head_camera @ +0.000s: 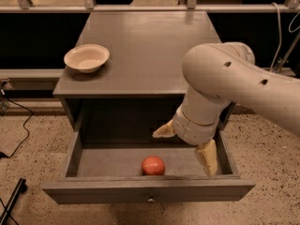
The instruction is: Pick apple from top drawer and place on counter
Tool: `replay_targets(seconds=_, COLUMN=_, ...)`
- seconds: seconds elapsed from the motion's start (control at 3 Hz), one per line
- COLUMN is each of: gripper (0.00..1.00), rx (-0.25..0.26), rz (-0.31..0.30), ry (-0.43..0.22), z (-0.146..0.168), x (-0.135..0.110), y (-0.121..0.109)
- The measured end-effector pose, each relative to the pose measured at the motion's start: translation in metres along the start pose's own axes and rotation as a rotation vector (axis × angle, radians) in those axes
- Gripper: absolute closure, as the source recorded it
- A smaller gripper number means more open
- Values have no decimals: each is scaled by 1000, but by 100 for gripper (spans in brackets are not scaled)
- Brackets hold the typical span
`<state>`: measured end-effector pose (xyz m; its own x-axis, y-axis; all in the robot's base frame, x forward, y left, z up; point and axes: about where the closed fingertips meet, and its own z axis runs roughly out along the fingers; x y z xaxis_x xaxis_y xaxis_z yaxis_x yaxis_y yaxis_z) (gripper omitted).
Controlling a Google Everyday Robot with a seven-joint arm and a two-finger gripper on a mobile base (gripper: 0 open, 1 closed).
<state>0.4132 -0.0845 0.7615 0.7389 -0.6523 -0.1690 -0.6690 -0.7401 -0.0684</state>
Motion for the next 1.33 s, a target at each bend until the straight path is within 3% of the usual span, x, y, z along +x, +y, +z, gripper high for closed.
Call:
replay_targets(seconds=0.33, gripper=0, rx=13, rz=-102, ry=28, z=6, x=1, y=-21)
replay_targets(seconds=0.67, gripper=0, rx=13, rz=-107, ry=30, z=6, x=1, y=-21)
replay_targets(seconds=1.0, gripper=0, rx=10, rz=-163, ry=40, z=16, x=6, y=-26)
replay_targets(seconds=1.33, gripper=0, rx=42, rz=-289, ry=76, z=33, x=10, y=-32)
